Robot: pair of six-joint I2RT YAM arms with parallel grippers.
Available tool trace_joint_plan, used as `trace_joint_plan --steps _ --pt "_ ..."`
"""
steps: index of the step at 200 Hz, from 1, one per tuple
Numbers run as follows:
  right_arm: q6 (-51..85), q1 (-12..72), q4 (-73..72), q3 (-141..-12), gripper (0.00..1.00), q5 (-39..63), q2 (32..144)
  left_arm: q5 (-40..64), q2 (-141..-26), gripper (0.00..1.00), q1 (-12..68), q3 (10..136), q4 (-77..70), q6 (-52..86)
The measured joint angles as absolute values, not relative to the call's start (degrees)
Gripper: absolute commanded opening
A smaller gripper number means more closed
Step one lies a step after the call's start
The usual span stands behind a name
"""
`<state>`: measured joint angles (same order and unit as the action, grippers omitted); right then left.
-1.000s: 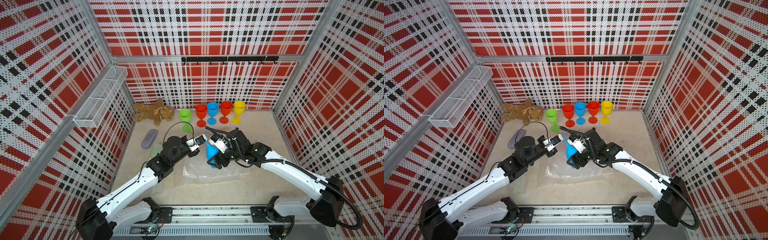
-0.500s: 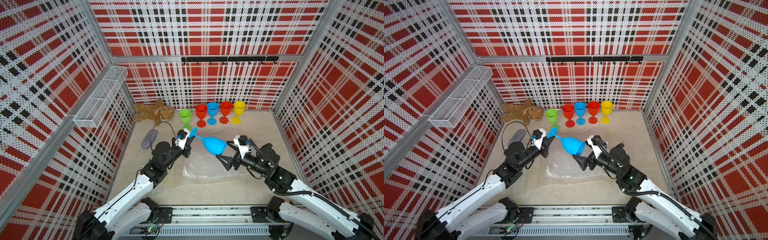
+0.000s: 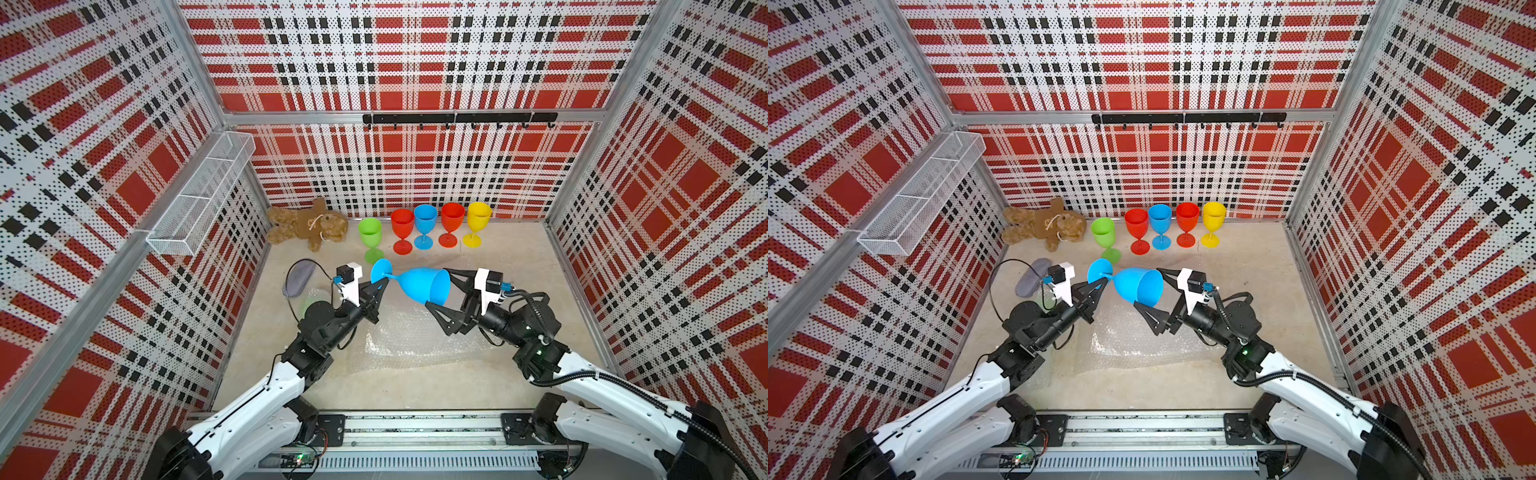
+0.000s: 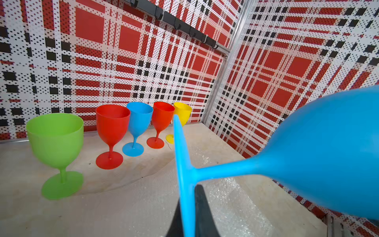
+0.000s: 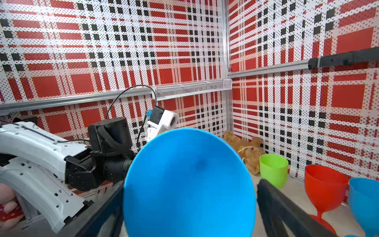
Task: Unpack wine glasses from bubble wrap
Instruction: Pick up the wine glass from the bubble wrap, then place the wine glass at the center of the board.
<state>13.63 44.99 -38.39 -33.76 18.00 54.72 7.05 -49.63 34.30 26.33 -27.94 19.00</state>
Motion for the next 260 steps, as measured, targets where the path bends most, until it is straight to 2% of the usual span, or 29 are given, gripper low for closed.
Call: trace_joint_plan --steps 76,122,144,165,182,191,216,260 --pt "13.72 45.17 -38.15 -37.76 1.0 19.86 58.78 5.32 -50.46 0.0 35.88 26.33 -29.39 22.96" --pt "12.27 45.36 -34.85 -39.72 0.88 18.15 59.42 4.86 -51.46 0.0 36.05 26.33 -29.63 23.75" --pt "11.46 45.39 -33.61 -40.38 0.84 16.62 59.42 4.71 -51.48 0.33 36.07 26.33 -29.69 23.75" --pt "10.61 45.36 -31.62 -40.86 0.83 14.61 59.42 5.19 -51.42 0.58 36.42 26.33 -30.35 23.62" --pt "9.78 45.36 -29.76 -41.43 0.82 12.51 59.4 5.04 -51.03 0.73 36.42 26.33 -30.37 23.33" --pt "9.34 45.19 -28.8 -41.69 0.82 11.27 59.31 4.75 -50.54 0.77 36.4 26.33 -30.22 23.0" --pt "8.38 42.65 -24.12 -43.77 0.8 7.68 59.11 4.21 -48.07 0.79 35.35 26.46 -28.21 20.91" --pt "7.16 29.5 -11.35 -55.86 0.78 -1.5 64.07 1.41 -47.79 0.77 33.78 34.13 -15.75 12.84"
